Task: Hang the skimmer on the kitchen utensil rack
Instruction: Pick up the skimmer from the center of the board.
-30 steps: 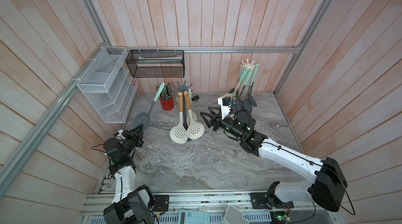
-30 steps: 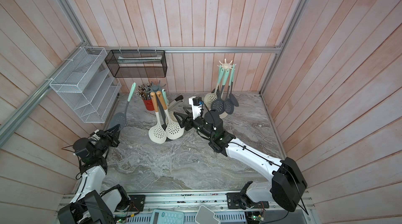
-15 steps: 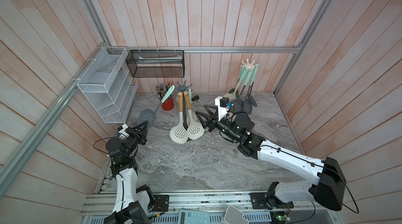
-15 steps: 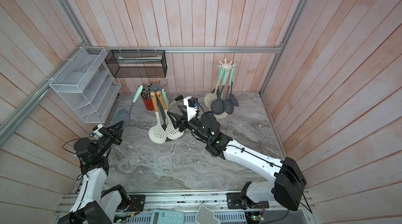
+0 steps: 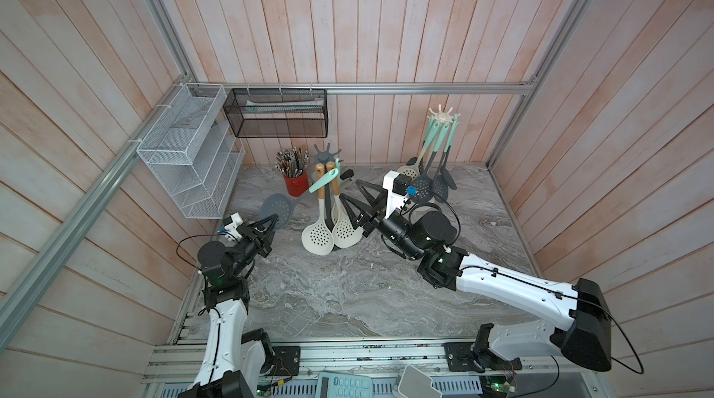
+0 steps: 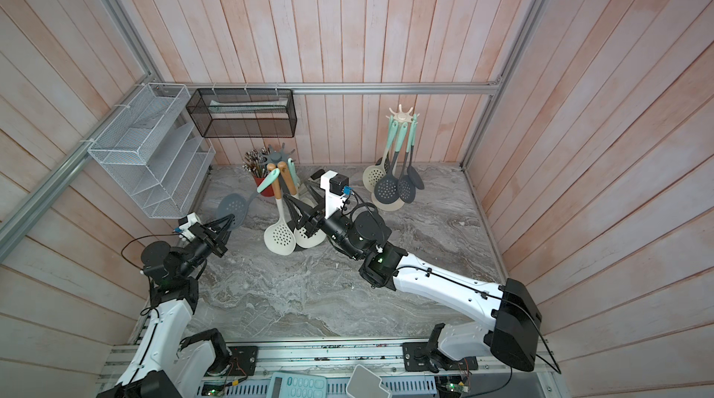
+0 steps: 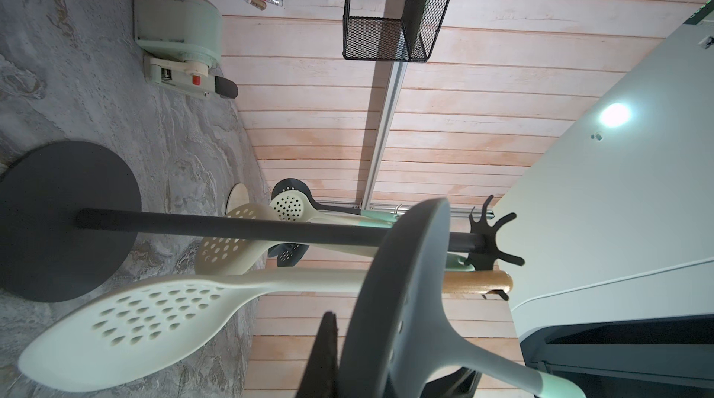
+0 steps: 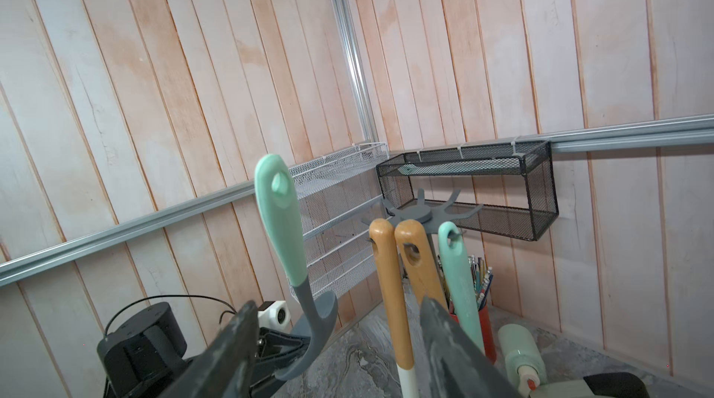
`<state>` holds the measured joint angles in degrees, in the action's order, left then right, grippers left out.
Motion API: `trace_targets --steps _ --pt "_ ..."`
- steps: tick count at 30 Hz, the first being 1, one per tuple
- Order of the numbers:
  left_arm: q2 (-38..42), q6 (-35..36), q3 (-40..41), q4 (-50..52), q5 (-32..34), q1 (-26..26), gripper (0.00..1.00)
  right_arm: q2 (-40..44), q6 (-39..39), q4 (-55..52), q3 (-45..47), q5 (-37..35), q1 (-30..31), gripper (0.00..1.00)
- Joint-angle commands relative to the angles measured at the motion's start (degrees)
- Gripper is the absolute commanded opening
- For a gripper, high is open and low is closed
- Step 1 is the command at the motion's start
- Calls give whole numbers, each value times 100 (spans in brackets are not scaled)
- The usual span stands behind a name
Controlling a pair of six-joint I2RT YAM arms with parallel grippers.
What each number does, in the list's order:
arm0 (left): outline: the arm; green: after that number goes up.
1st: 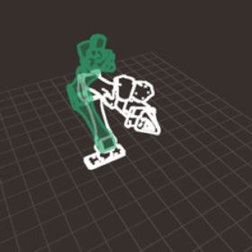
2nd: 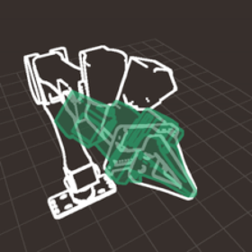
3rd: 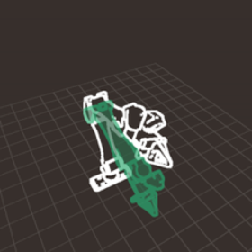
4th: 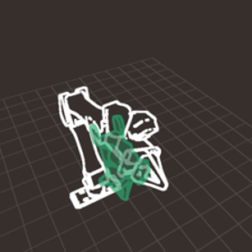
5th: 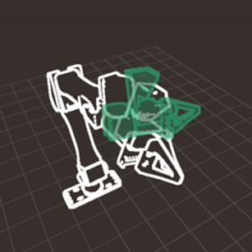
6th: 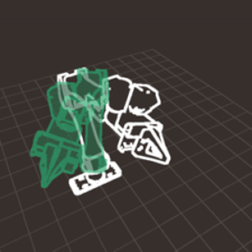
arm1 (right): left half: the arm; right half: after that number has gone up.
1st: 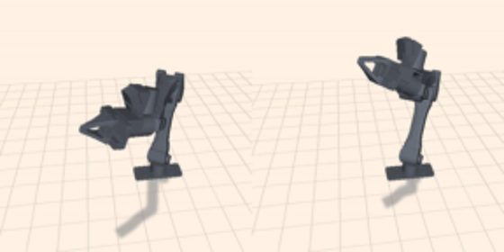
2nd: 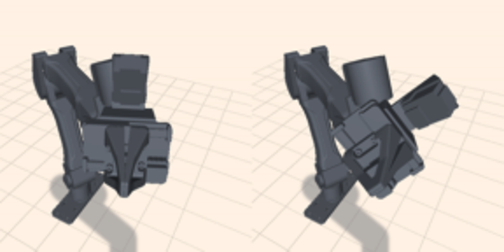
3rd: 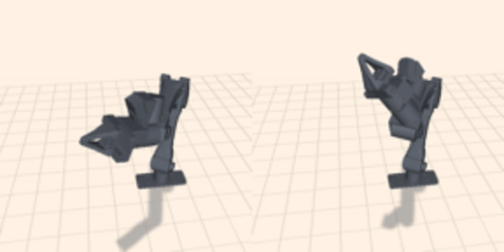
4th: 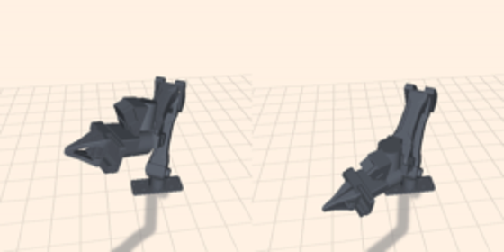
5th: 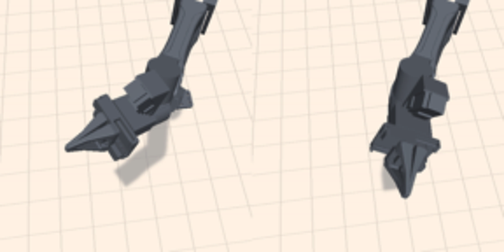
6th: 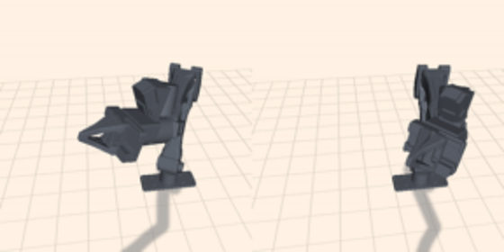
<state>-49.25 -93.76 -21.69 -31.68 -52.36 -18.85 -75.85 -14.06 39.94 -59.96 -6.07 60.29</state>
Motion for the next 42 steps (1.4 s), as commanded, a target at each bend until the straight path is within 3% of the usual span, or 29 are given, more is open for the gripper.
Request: trace_targets --steps 1,13,17,22,26,30,38,42 --pt "98 241 -173 48 -64 101 2 -40 140 303 -249 -230 89 67" --pt "156 417 -81 150 7 301 2 -608 98 329 -913 -598 183 66" --pt "161 483 -63 198 15 314 2 -768 10 374 -1073 -624 193 62" --pt "143 646 -62 331 71 329 3 -917 -59 378 -1268 -599 207 47" --pt "145 993 -159 629 159 330 4 -1008 -130 327 -1368 -559 229 24" --pt "144 1168 -169 800 259 330 7 -1041 -208 339 -1378 -555 240 12" --pt "146 1401 -304 1021 335 329 19 -1046 -353 443 -1295 -586 244 2" --pt "172 1602 -377 1217 339 344 34 -978 -351 479 -1217 -674 241 0"
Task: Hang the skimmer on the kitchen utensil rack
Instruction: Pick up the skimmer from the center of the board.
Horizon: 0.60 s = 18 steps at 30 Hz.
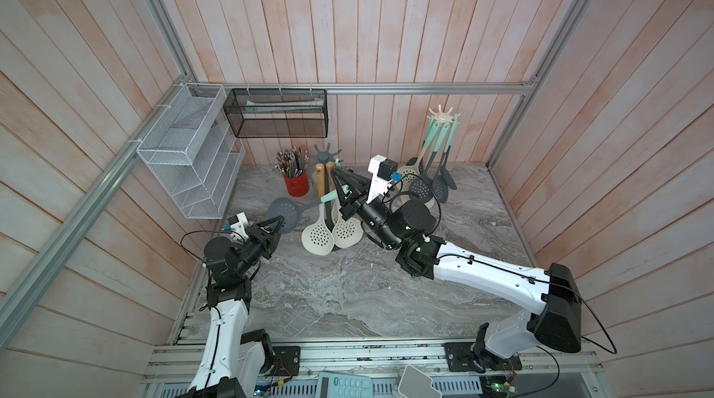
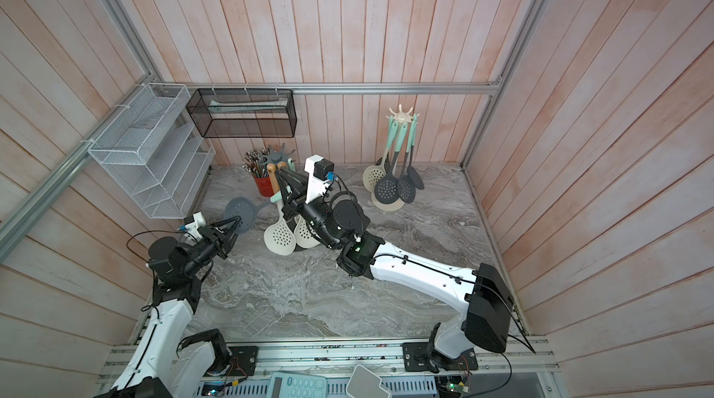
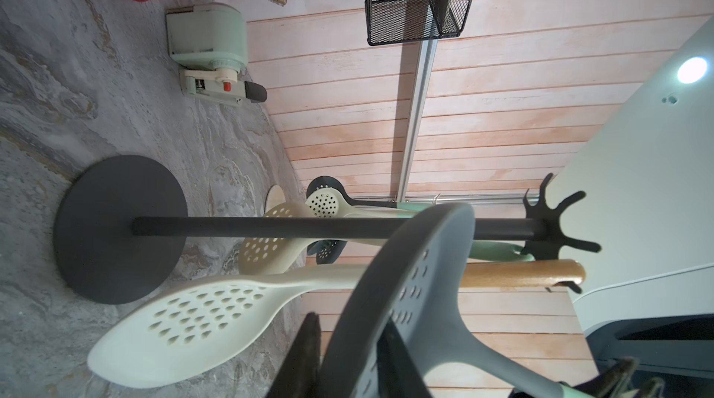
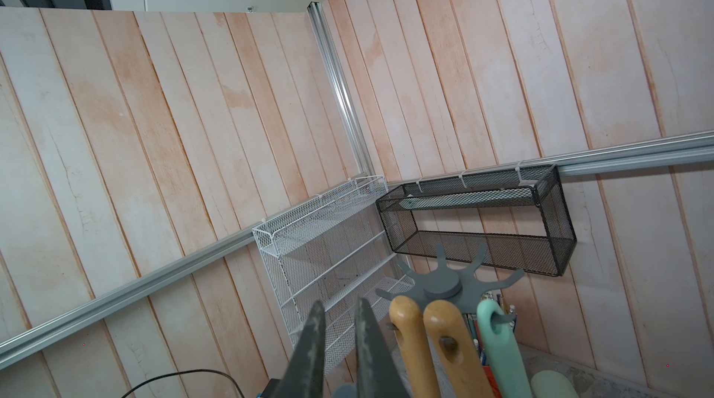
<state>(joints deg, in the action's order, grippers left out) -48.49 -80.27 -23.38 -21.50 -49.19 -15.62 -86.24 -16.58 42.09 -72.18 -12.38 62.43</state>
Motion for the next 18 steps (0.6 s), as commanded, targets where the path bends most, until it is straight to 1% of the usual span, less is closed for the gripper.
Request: trace_targets --steps 1,4,7,10,13,16,18 --pt "103 341 -226 266 16 17 38 94 -83 253 26 -68 26 0" --pt "125 684 -370 665 16 16 47 232 -21 170 102 -168 27 0" --pt "132 993 -488 986 19 17 63 376 23 51 189 -252 28 0" --pt "135 1397 -667 1389 44 27 75 518 48 -11 296 -331 18 0" --pt "116 1772 -819 1724 89 49 81 639 75 -155 344 -375 15 0" --pt "97 2219 -998 2096 192 53 90 728 64 -386 337 -397 5 0" --pt "105 2523 -1090 2192 217 50 91 782 46 -595 325 -388 -10 0"
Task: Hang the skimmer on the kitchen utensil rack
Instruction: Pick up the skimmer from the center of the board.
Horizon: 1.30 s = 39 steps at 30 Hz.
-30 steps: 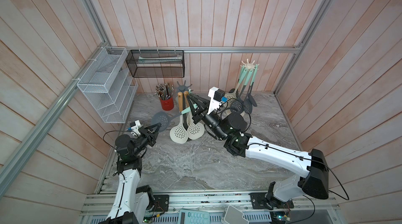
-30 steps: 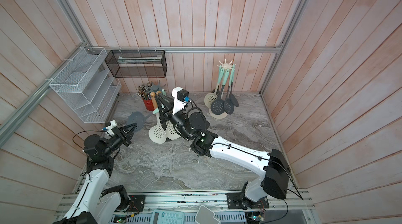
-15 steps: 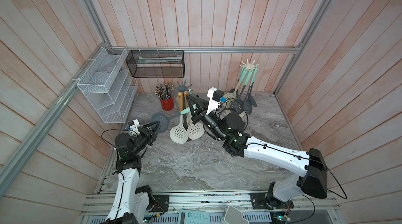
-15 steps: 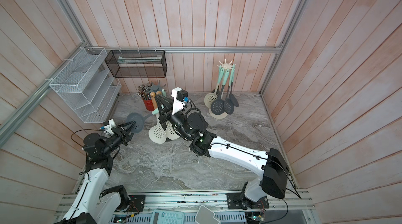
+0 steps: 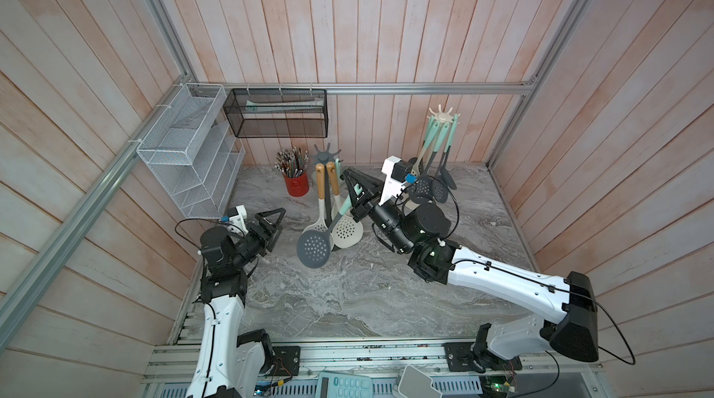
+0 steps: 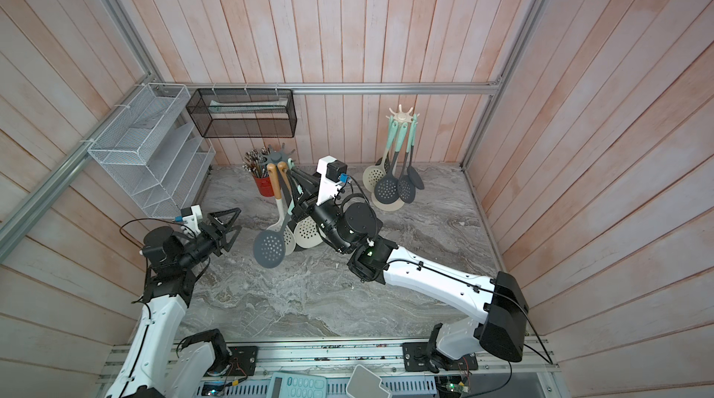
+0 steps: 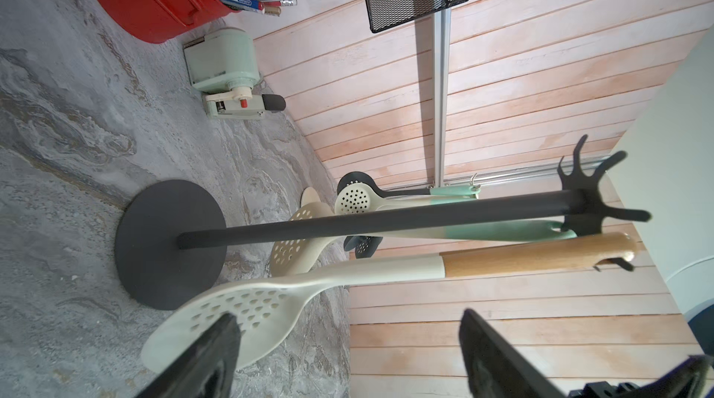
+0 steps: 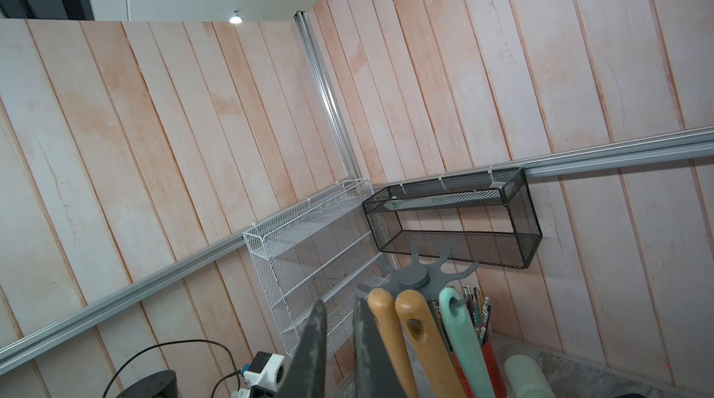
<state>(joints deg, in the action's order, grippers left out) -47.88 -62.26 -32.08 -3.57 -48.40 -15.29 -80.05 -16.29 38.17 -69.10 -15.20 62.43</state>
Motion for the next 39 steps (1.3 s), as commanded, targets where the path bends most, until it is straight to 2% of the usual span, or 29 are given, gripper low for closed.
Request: trace_targets --steps 1,5,9,15,20,28,30,32,36,39 --pt "62 862 -257 452 161 26 91 195 11 -376 -14 -104 -19 0" --pt "76 1638 -555 775 324 187 91 394 -129 -1041 -10 -132 -107 0" --pt "186 2478 -779 773 510 694 91 635 -391 -1684 70 -77 -297 0" --pt "457 3851 -871 633 1061 2021 90 1024 -845 -2363 291 57 -692 0" --pt "377 5081 -853 632 1570 3208 90 1243 -898 -2562 371 147 -820 0" --pt "-32 6054 -756 55 2530 4867 86 1350 -969 -2621 386 325 -821 0" --pt "-183 6320 -771 -60 2921 5322 83 1365 -993 -2612 397 367 -822 0" --pt "-393 6571 -790 -168 3213 5707 75 1379 -1010 -2604 413 415 -821 0" --pt "-792 6685 -818 -446 3616 6037 63 1446 -1008 -2592 431 464 -821 0" --pt "-948 6718 -780 -753 4212 6268 56 1505 -1007 -2580 449 483 -821 0"
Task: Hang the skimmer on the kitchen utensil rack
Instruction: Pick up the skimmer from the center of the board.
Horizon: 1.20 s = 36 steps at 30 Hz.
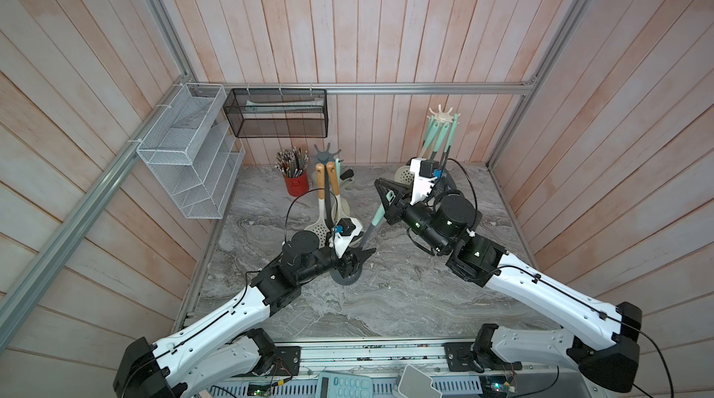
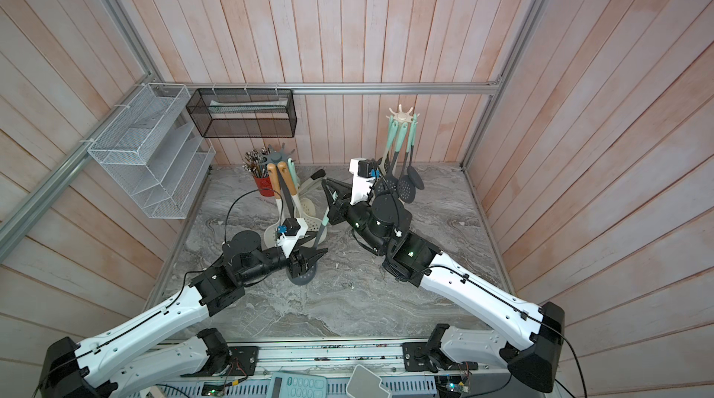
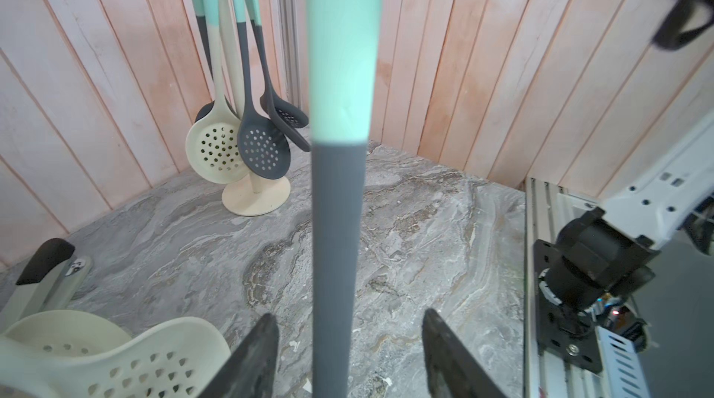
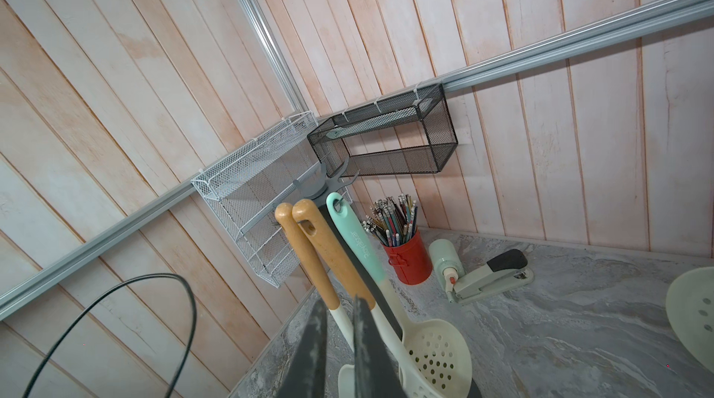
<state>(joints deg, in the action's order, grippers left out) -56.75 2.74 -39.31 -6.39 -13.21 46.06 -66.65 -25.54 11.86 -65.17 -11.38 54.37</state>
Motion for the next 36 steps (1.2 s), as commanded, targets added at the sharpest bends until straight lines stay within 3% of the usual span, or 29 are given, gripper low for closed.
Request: trace_targets --steps 1,15,33,36 --pt "-105 220 -46 -564 871 208 54 187 -85 58 63 100 -15 0" --pt "-376 231 -91 -957 3207 1180 34 170 -57 114 117 -147 -14 0" --pt "-693 36 -161 -1092 3876 1528 11 40 30 138 133 -426 -14 0" --pt "-568 -52 -71 -1059 3838 1528 8 32 109 166 133 -384 -14 10"
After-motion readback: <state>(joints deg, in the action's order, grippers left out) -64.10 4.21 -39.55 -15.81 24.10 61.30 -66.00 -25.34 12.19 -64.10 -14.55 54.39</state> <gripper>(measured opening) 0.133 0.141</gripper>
